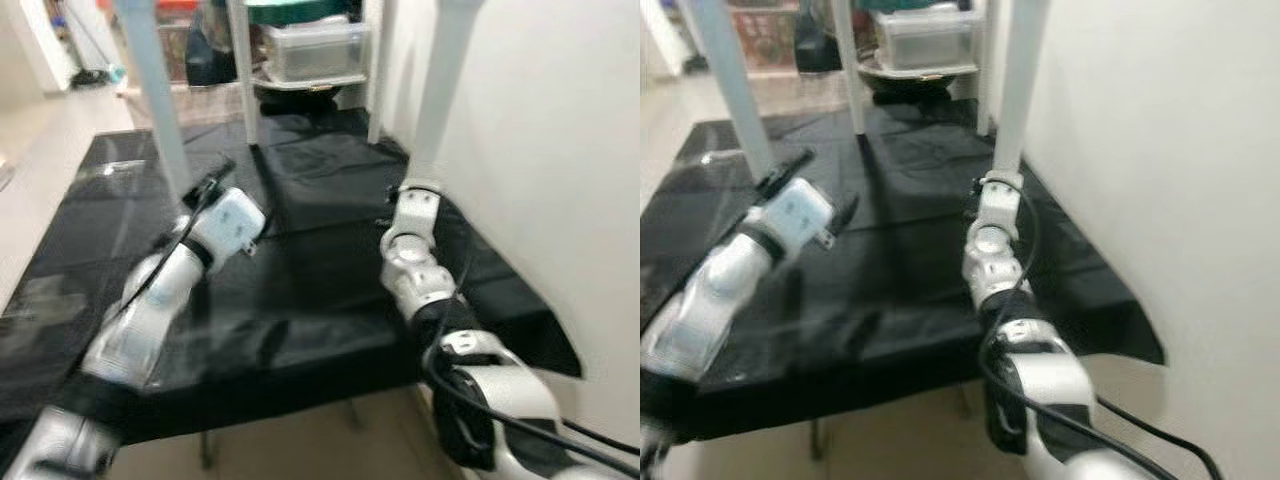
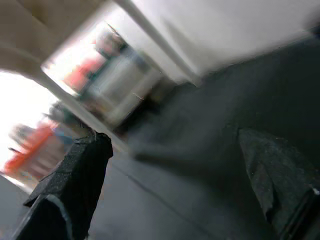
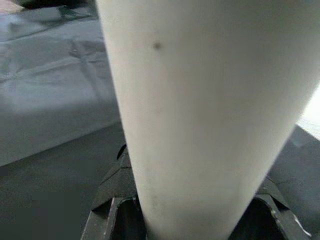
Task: Building children table
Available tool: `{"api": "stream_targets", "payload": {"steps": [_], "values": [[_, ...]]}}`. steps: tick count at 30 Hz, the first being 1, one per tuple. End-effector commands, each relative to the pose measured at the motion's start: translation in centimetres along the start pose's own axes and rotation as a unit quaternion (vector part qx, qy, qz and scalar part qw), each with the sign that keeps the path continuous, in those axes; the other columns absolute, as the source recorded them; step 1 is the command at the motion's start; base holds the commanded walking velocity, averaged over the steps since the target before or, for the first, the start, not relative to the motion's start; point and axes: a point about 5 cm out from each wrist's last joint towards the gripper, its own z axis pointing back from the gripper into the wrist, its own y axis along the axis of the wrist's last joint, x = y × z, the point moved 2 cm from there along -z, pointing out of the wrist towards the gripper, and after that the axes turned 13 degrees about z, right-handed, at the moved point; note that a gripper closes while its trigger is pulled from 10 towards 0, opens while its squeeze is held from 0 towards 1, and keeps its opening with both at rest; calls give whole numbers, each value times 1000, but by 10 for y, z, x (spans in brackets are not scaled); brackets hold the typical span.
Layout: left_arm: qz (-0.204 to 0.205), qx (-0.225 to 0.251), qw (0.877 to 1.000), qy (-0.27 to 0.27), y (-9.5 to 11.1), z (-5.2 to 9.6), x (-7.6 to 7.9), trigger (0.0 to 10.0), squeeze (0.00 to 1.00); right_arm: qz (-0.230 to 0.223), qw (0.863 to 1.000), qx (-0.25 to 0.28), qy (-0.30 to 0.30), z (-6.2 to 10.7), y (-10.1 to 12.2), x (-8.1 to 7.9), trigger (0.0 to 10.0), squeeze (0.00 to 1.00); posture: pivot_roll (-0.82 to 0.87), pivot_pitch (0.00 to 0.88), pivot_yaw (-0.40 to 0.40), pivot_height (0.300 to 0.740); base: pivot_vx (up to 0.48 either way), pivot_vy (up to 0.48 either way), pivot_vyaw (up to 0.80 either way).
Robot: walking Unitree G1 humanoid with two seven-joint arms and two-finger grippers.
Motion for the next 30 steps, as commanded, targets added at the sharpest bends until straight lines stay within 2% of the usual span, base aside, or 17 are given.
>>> {"api": "stream_targets", "payload": {"steps": [1,2,3,4,6,7,9,10,11,13,15,17,19,21,22,24,30], "values": [[16,1,1000,1,3,2,8,10000,0,3,996,-74,45,5,-32,-17,10000,0,156,60,-37,740,0,0,0],[16,1,1000,1,3,2,8,10000,0,3,996,-74,45,5,-32,-17,10000,0,156,60,-37,740,0,0,0],[55,-22,998,7,-7,17,26,10000,0,8,996,-68,64,6,-34,-22,10000,1000,157,59,-40,740,0,0,0],[87,-44,995,11,-15,29,39,10000,0,6,996,-68,64,7,-35,-22,10000,1000,156,60,-41,740,0,0,0],[87,-44,995,11,-15,29,39,10000,0,6,996,-68,64,7,-35,-22,10000,1000,156,60,-41,740,0,0,0],[107,-61,992,14,-22,40,48,10000,0,4,996,-66,65,7,-36,-20,10000,114,155,61,-43,740,0,0,0],[107,-61,992,14,-22,40,48,10000,0,4,996,-66,65,7,-36,-20,10000,114,155,61,-43,740,0,0,0],[142,-86,986,27,-29,53,54,10000,0,-2,996,-53,78,10,-38,-19,10000,0,149,61,-46,740,0,0,0],[181,-106,977,43,-34,67,59,10000,0,-1,995,-12,95,17,-39,-13,10000,0,145,60,-46,740,0,0,0],[181,-106,977,43,-34,67,59,10000,0,-1,995,-12,95,17,-39,-13,10000,0,145,60,-46,740,0,0,0],[207,-121,969,55,-36,77,62,10000,0,2,993,17,113,25,-39,-11,10000,0,144,59,-48,740,0,0,0],[236,-134,960,68,-35,95,67,10000,0,8,983,87,159,51,-42,-7,10000,0,131,55,-51,740,0,0,0],[236,-134,960,68,-35,95,67,10000,0,8,983,87,159,51,-42,-7,10000,0,131,55,-51,740,0,0,0],[249,-141,955,77,-35,110,72,10000,0,29,969,138,202,86,-62,-4,10000,0,125,49,-54,740,0,0,0],[249,-141,955,77,-35,110,72,10000,0,29,969,138,202,86,-62,-4,10000,0,125,49,-54,740,0,0,0],[260,-150,950,83,-36,118,77,10000,0,37,958,152,241,116,-80,-6,10000,0,115,39,-52,740,-375,0,0],[264,-155,948,86,-37,118,79,10000,0,40,954,152,256,127,-87,-9,10000,0,114,34,-52,740,-480,0,0]]}}
